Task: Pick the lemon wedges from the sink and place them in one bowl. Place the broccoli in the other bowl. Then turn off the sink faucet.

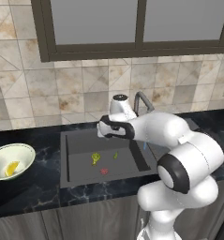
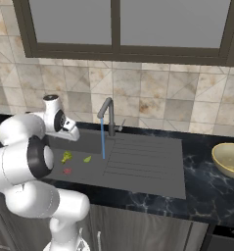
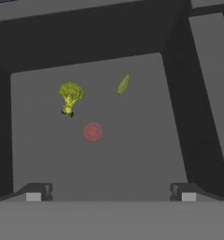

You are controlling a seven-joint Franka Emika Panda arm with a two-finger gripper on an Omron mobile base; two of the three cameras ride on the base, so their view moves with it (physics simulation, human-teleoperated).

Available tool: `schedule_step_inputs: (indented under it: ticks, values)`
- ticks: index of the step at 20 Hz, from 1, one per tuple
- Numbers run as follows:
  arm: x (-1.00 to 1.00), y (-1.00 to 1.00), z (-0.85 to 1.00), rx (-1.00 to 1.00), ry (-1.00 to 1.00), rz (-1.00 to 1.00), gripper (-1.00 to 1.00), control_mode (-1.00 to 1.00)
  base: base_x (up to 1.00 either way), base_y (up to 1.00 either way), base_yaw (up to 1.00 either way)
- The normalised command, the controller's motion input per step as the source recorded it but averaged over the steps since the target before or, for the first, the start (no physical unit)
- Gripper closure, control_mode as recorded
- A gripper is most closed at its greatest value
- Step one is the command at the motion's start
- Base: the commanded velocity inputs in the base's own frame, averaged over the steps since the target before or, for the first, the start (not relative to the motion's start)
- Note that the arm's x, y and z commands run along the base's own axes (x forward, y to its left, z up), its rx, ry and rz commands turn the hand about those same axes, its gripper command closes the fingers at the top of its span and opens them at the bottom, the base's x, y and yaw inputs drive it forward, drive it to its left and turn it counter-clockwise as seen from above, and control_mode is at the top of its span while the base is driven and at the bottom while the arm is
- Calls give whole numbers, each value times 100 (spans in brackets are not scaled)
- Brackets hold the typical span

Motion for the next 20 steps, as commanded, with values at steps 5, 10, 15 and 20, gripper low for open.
schedule_step_inputs:
  ticks: [5,10,15,20]
  values:
    - [18,0,-9,1,0,0,-100,-100,0,0,0]
    - [10,0,-19,0,0,0,-100,-100,0,0,0]
    - [8,0,-18,0,0,0,-100,-100,0,0,0]
    - [15,0,-24,0,0,0,-100,-100,0,0,0]
